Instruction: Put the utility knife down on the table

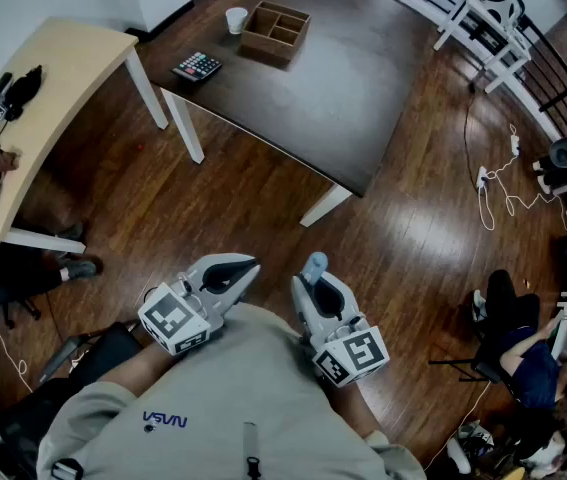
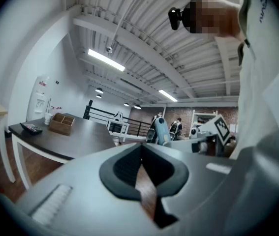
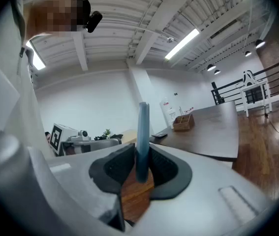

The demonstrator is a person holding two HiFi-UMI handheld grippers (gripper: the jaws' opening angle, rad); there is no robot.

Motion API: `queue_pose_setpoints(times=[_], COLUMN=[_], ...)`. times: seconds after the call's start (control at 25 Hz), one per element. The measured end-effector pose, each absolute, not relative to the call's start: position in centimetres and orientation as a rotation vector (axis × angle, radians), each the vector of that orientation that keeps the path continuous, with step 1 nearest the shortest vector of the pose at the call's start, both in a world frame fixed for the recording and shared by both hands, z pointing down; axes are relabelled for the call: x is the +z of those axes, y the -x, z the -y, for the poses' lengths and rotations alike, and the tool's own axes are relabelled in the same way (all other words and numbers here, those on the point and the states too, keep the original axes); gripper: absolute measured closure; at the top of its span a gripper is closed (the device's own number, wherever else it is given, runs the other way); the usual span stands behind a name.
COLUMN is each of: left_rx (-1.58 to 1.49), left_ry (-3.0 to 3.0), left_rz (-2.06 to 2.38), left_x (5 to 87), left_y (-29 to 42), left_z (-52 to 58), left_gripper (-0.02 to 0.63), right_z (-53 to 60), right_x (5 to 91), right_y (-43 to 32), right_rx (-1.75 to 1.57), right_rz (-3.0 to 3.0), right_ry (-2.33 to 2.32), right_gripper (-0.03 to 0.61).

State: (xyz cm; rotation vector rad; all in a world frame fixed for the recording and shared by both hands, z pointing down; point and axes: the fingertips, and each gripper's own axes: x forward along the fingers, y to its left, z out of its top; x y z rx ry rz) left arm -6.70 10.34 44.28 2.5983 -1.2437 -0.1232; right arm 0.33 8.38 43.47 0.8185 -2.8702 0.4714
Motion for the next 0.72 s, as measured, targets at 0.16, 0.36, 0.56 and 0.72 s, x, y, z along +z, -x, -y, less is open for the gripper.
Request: queue_pose_setpoints(times=[0.16, 0.36, 0.56, 0.72], left_rx=[-0.112, -0.105, -0.073, -0.071], left_ry=[-2.548, -2.534, -2.547, -2.562], left_rz=[1.282, 1.272, 1.173, 1.077], left_x=[41.8, 42.2, 45.2, 49.0], left_y=[13.4, 18.3, 19.5, 19.1], left_z=[-10.4, -7.7, -3.5, 3.3], left_gripper=[0.612, 0.612, 0.612, 0.612], right_z=[-7.8, -4.6, -0.4, 6.1], right_x=[41.8, 42.0, 43.8, 47.7], right_y=[5.5, 10.3, 10.6, 9.7], right_rx=[0.491, 0.448, 0.445, 0.463], right_rz=[2.868, 2.842, 2.777, 2.712], right_ry=[-0.823, -0.848, -1.002, -1.102], right_gripper=[0.489, 0.489, 0.489, 0.489])
